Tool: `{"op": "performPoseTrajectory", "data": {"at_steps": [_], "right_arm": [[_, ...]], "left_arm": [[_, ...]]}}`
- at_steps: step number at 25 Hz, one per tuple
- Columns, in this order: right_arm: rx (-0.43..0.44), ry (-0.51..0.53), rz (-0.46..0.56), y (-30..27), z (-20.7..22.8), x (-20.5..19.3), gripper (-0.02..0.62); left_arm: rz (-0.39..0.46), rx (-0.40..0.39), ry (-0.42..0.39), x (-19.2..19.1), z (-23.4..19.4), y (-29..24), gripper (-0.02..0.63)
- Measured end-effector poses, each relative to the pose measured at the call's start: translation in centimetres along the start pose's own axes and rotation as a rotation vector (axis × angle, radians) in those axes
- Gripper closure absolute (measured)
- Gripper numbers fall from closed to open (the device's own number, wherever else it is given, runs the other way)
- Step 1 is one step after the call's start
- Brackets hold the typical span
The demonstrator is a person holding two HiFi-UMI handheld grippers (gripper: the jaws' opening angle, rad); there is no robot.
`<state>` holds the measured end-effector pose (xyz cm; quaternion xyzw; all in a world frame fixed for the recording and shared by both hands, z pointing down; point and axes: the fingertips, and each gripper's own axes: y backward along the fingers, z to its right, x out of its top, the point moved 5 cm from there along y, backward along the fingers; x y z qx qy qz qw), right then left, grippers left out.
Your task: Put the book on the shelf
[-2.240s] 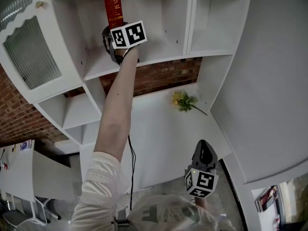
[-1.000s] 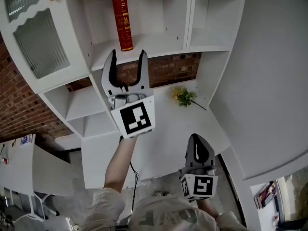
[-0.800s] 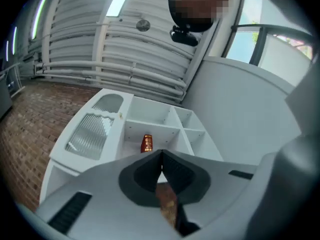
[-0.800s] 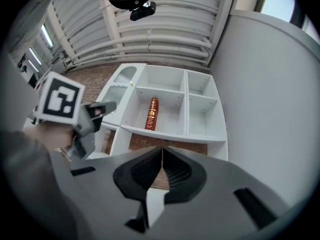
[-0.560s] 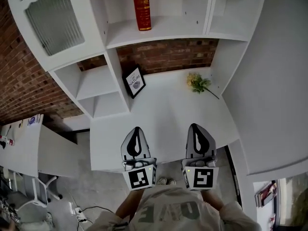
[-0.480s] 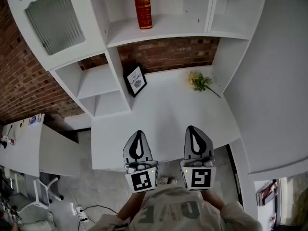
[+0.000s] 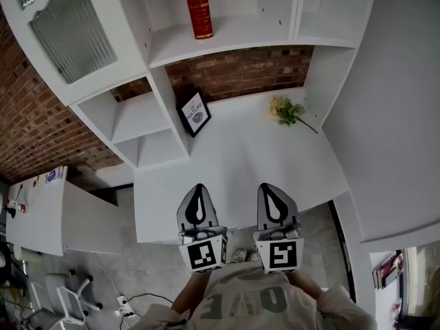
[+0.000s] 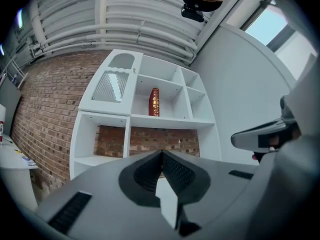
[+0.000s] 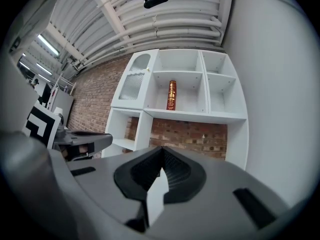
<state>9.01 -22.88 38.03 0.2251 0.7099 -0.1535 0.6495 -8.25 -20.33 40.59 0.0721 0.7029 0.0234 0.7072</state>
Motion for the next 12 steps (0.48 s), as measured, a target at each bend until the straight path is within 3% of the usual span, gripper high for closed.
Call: {"op": "performPoseTrajectory", "data": {"at_steps": [12], "right_arm": [[0.004, 0.020, -0.056, -0.3, 0.2, -1.3, 0.580]], "left_arm": [[-0.050, -0.031, 0.024, -2.0, 1.0, 0.3, 0.594]]}}
